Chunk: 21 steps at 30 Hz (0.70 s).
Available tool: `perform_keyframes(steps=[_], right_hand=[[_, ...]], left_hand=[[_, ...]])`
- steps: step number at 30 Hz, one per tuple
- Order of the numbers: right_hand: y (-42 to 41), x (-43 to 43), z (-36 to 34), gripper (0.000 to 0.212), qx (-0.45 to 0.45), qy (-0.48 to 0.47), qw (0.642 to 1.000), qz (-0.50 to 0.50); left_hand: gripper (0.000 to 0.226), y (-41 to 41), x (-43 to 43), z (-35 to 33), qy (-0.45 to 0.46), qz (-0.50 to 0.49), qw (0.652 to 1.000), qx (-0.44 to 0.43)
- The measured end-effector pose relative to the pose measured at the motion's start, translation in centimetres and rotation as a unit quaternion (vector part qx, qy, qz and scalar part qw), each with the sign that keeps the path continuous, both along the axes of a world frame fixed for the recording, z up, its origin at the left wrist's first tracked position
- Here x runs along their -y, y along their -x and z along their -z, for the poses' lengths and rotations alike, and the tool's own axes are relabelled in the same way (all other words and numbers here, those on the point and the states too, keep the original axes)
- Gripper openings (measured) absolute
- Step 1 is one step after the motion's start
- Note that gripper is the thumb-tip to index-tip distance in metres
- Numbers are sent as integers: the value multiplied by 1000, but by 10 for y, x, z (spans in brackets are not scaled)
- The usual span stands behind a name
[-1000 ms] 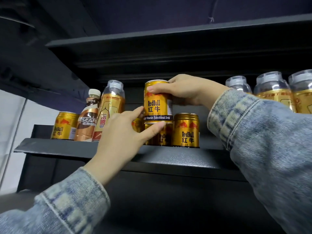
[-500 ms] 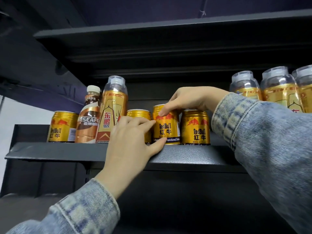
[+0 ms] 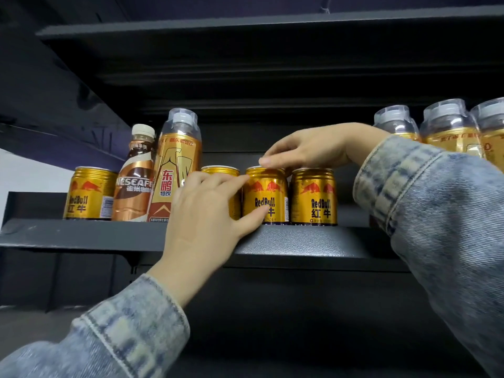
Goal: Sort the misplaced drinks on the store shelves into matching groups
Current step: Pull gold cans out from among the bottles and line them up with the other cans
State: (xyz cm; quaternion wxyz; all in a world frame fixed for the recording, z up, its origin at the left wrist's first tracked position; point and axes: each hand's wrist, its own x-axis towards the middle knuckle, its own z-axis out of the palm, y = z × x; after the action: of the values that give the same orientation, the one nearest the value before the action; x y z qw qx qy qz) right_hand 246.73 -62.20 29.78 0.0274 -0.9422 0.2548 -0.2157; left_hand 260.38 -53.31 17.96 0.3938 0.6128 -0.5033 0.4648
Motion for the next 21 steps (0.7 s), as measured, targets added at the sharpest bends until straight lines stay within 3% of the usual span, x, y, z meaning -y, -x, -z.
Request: perform_keyframes(steps=[7,11,14,21], right_hand=[[12,5,3,76,2,34,993,113],[21,3,2,53,27,-15,995,94],[23,4,5,39,25,-14,996,86],[20,5,5,32,33,-11,996,86]], left_hand=[[53,0,7,-28,-47,4,999,-18],[42,-4,10,-42,-115,14,993,5],[35,-5,6,-52,-137,103,984,-52],[33,-5,10,-54,-111,157,976,-105]])
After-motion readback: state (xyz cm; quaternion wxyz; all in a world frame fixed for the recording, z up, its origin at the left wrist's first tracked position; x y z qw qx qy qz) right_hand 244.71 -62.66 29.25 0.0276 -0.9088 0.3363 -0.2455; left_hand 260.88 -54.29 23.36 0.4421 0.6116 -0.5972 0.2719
